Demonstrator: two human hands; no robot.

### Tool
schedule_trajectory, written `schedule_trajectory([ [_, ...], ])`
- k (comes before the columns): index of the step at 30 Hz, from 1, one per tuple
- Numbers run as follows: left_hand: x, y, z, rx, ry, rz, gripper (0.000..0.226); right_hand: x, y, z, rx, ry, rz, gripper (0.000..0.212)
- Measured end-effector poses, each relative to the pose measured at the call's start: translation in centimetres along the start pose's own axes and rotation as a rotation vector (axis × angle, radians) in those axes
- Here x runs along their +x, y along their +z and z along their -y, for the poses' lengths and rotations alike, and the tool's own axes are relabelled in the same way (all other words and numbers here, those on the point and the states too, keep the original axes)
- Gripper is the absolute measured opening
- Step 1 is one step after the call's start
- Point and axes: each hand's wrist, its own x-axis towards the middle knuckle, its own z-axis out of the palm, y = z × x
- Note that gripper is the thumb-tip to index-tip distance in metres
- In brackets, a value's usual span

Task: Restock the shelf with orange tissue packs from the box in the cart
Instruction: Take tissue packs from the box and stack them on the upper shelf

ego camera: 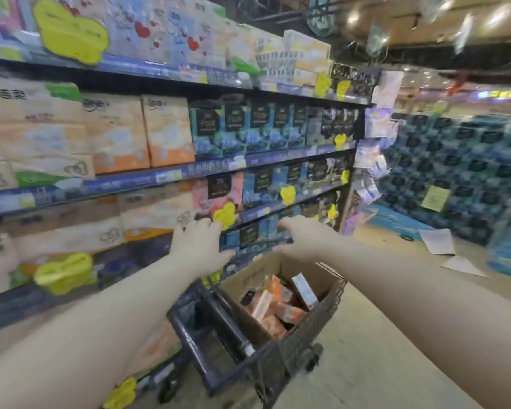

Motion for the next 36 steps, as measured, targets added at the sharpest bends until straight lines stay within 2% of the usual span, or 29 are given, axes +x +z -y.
schedule_trajectory([
  [5, 2.2, 3.7, -10.5, -0.024, 0.076, 0.088, 0.069, -1.1, 1.9, -10.3, 0.046, 0.063, 0.031, 0.06],
  [11, 4.8, 6.8, -15.2, -0.033, 0.046, 0.159, 0.066, -0.1, 4.2, -17.2, 0.106, 0.079, 0.053, 0.064],
  [17, 9.4, 12.9, -16.9, -0.056, 0.002, 0.249, 0.068, 3.3, 7.9, -22.5, 0.153, 0.099, 0.13, 0.066],
  [24, 17.5, 20.9, -17.5, -0.138, -0.089, 0.394, 0.07, 12.1, 12.8, -27.9, 0.177, 0.157, 0.267, 0.066],
  [29, 22.1, 24.3, -15.6, -0.227, -0.192, 0.478, 0.063, 20.5, 15.7, -28.4, 0.188, 0.096, 0.341, 0.064],
  [36, 23.6, 29.6, -13.8, -0.351, -0.415, 0.574, 0.071, 30.1, 21.2, -26.3, 0.198, -0.074, 0.562, 0.056],
])
